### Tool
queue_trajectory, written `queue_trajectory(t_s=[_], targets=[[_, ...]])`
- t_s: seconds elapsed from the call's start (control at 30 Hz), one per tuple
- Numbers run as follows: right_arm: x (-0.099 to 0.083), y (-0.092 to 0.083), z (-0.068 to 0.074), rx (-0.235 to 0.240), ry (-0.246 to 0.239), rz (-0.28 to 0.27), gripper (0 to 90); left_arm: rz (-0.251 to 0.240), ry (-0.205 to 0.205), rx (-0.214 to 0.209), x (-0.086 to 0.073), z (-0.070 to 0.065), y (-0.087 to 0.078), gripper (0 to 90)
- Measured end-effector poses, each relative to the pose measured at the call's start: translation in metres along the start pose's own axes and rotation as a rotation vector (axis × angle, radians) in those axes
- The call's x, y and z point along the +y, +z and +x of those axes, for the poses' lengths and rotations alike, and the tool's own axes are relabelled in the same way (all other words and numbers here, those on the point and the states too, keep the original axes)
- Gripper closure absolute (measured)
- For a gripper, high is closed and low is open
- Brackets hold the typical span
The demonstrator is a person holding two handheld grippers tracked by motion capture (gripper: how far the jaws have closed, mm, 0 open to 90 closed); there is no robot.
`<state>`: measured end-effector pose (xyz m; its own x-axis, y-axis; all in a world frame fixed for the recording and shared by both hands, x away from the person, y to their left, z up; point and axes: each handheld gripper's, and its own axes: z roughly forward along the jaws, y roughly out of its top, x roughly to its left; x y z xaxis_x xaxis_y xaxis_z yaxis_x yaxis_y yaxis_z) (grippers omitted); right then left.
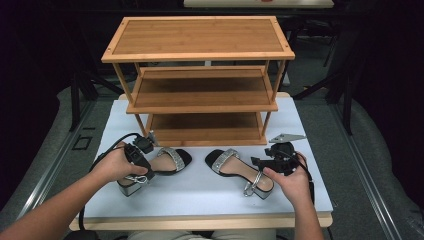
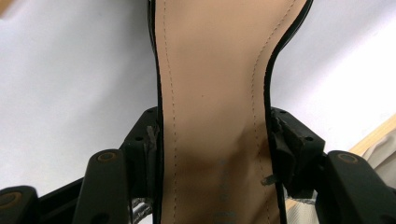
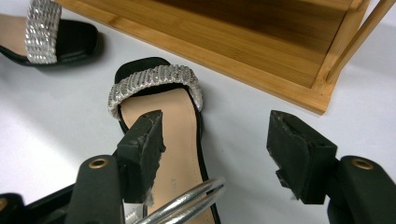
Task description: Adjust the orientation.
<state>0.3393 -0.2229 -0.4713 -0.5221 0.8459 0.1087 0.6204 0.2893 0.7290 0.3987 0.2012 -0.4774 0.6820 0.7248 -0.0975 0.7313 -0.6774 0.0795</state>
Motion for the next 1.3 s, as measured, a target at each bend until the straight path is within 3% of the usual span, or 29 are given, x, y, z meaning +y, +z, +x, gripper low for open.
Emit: queue_trajectory(t_s=[0.3, 0.5, 0.8, 1.13, 1.23, 1.3], targets=[[-0.001, 0.001, -0.001, -0.003, 0.004, 0.001, 35.8, -0.063, -0.071, 0.009, 0.017, 0.012, 0.002, 42.1], [-0.001, 0.002, -0.002, -0.004, 0.0, 0.001, 35.8, -0.104, -0.103, 0.047, 0.035, 0.018, 0.008, 42.1], [-0.002, 0.001, -0.003, -0.004, 0.004, -0.004, 35.7, -0.087, -0.115, 0.061, 0.044, 0.023, 0.02, 42.1], [-0.002, 0.003, -0.002, -0.011, 0.0, -0.003, 35.8, -0.08, -0.145, 0.04, 0.039, 0.022, 0.036, 41.7], [-0.002, 0.004, -0.002, -0.002, -0.002, 0.009, 35.8, -0.093, -0.158, -0.013, 0.038, 0.024, 0.032, 36.6], [-0.002, 0.004, -0.001, -0.008, -0.002, 0.005, 35.8, -0.102, -0.152, -0.017, 0.037, 0.025, 0.027, 34.6]])
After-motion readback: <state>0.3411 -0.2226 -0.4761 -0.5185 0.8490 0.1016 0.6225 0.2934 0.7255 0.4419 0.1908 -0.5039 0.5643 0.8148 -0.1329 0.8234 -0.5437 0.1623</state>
